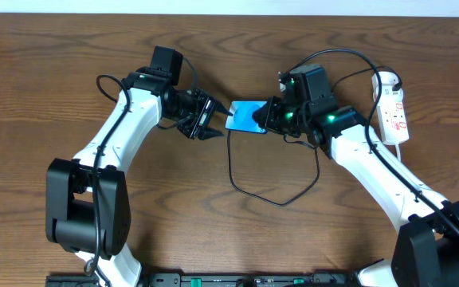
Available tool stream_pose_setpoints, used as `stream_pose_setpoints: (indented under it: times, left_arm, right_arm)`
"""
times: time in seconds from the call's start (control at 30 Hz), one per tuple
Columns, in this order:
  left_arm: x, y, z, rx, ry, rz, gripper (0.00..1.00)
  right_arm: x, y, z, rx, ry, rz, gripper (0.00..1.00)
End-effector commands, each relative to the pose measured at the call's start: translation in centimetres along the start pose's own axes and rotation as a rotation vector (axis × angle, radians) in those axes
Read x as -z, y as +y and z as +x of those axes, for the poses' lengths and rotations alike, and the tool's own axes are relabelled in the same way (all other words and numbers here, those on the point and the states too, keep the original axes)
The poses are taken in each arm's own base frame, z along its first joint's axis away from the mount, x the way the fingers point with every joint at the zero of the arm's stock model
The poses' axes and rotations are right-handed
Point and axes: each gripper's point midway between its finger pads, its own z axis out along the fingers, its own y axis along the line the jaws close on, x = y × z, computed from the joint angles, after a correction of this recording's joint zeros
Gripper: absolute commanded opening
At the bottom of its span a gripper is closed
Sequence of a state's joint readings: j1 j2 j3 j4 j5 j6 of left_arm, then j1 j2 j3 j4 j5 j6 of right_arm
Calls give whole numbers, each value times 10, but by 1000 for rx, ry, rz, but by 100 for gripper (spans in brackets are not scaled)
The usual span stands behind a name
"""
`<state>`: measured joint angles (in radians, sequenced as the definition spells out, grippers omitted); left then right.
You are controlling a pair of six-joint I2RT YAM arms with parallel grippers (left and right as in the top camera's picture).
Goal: Plug charger to phone and switch on socket
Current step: 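Lift the phone with both grippers toward the far table edge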
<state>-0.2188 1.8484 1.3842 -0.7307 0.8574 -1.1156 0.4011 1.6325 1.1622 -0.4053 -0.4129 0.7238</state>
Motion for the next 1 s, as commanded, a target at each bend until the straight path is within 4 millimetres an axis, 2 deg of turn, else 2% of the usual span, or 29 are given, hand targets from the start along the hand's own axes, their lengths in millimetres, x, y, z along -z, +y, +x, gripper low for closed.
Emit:
stream_pose_setpoints:
  times: [0.0, 0.3, 0.5, 0.57, 0.8, 0.9, 0.97]
  left_arm:
    - [8, -9, 4, -149, -19, 29, 47]
    - [15, -50, 29, -399, 119, 228, 47]
    - [29, -76, 44, -521, 191, 361, 48]
    - [32, -81, 47, -531, 206, 384, 53]
    - [41, -89, 47, -530, 225, 426, 61]
    - [47, -93, 42, -519, 211, 444, 61]
    - [51, -97, 39, -511, 202, 459, 61]
  right_arm:
    - [11, 16, -12, -11, -21, -70, 1]
    - [32, 27, -36, -91, -92, -150, 1]
    - [51, 39, -62, -205, -178, -228, 1]
    - [56, 42, -70, -236, -203, -250, 2]
    - [62, 30, -89, -464, -270, -249, 1]
    - [65, 34, -94, -519, -278, -278, 1]
    - [69, 43, -101, -489, -305, -320, 1]
